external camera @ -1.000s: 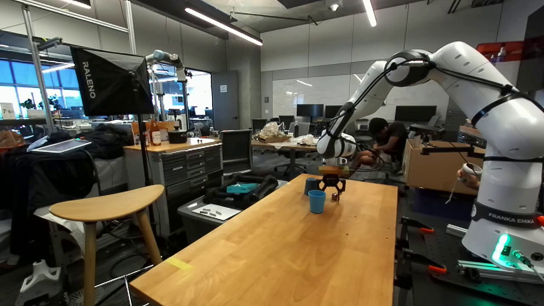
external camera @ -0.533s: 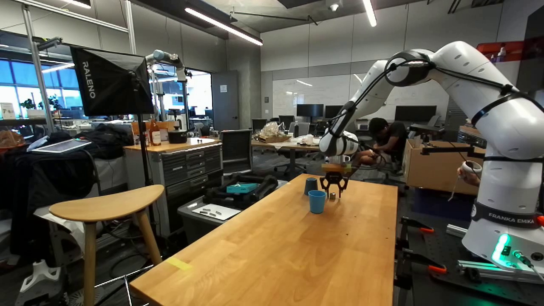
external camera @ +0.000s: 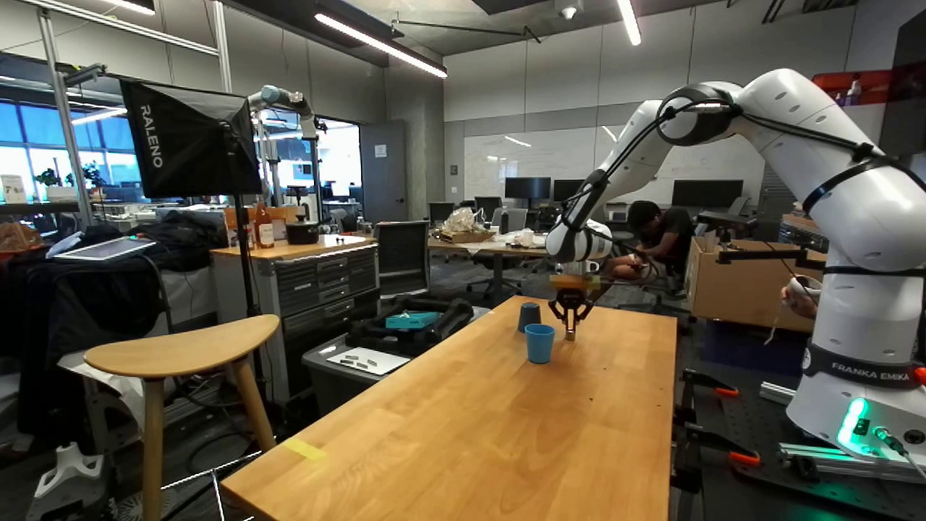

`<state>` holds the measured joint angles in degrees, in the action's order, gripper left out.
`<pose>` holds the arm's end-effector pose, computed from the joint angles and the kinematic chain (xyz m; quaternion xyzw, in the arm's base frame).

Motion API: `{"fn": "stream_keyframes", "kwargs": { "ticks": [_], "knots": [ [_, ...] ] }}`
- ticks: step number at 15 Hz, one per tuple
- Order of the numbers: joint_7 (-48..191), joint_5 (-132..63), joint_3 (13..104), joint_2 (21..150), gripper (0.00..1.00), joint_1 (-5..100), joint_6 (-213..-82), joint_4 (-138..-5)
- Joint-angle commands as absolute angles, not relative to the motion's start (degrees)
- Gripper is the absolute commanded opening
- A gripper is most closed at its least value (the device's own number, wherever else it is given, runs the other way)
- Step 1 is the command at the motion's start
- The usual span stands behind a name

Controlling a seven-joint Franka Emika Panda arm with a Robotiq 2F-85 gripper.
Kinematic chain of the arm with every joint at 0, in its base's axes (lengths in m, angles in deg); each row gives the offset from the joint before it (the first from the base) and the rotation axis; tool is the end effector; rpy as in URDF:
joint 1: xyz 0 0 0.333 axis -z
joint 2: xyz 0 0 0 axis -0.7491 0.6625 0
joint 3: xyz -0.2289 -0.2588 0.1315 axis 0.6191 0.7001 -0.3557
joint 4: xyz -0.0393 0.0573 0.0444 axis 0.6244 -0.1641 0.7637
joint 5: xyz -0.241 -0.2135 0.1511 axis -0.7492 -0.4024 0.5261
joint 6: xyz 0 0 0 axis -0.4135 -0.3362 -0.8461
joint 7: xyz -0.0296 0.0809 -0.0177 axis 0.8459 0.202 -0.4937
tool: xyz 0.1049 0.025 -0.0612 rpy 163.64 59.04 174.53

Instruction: Put the ring in the cup

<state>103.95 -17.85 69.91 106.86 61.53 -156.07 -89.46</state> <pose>0.5552 -0.2814 0.2048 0.7994 -0.6001 -0.0268 0.0127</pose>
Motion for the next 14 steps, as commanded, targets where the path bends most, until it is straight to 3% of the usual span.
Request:
{"fn": "stream_keyframes", "kwargs": {
  "ticks": [1, 8, 9, 12, 13, 14],
  "knots": [
    [102.62, -17.42, 70.25, 106.13, 0.45, 61.82, -154.85, -89.36],
    [101.77, -17.04, 69.42, 105.88, 0.96, 61.63, -155.56, -90.37],
    [101.60, -16.91, 69.19, 105.82, 1.00, 61.61, -155.51, -90.53],
    [101.09, -16.93, 68.67, 105.76, 1.00, 61.19, -155.81, -91.33],
    [100.86, -16.83, 68.47, 105.78, 0.75, 61.19, -155.73, -91.46],
    [100.79, -16.81, 68.40, 105.84, 0.74, 61.08, -155.90, -91.59]
  ]
}}
